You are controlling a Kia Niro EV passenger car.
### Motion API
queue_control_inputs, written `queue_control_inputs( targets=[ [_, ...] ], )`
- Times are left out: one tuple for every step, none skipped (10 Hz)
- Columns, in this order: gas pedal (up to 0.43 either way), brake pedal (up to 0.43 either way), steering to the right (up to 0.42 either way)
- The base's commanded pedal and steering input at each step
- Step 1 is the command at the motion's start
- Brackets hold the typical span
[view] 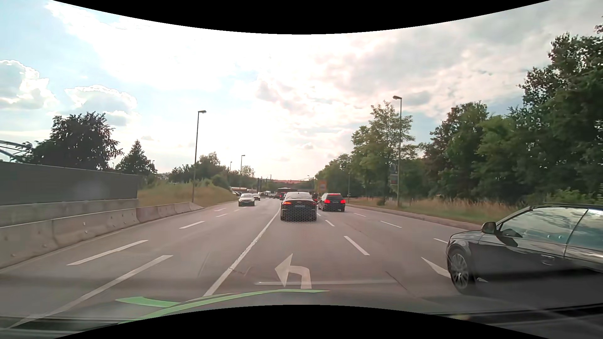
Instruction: Follow the waypoints while adhering to traffic rules and regulations
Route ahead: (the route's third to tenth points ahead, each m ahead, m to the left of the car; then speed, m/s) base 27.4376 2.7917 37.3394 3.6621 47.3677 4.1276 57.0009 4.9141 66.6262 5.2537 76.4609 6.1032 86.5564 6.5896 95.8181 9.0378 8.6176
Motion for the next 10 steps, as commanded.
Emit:
queue_control_inputs(
  targets=[
    [0.098, 0.0, -0.005],
    [0.087, 0.0, -0.005],
    [0.079, 0.0, -0.005],
    [0.0, 0.0, -0.005],
    [0.0, 0.0, -0.004],
    [0.0, 0.0, -0.004],
    [0.0, 0.0, -0.004],
    [0.0, 0.0, -0.004],
    [0.0, 0.0, -0.004],
    [0.0, 0.0, -0.004]
  ],
)
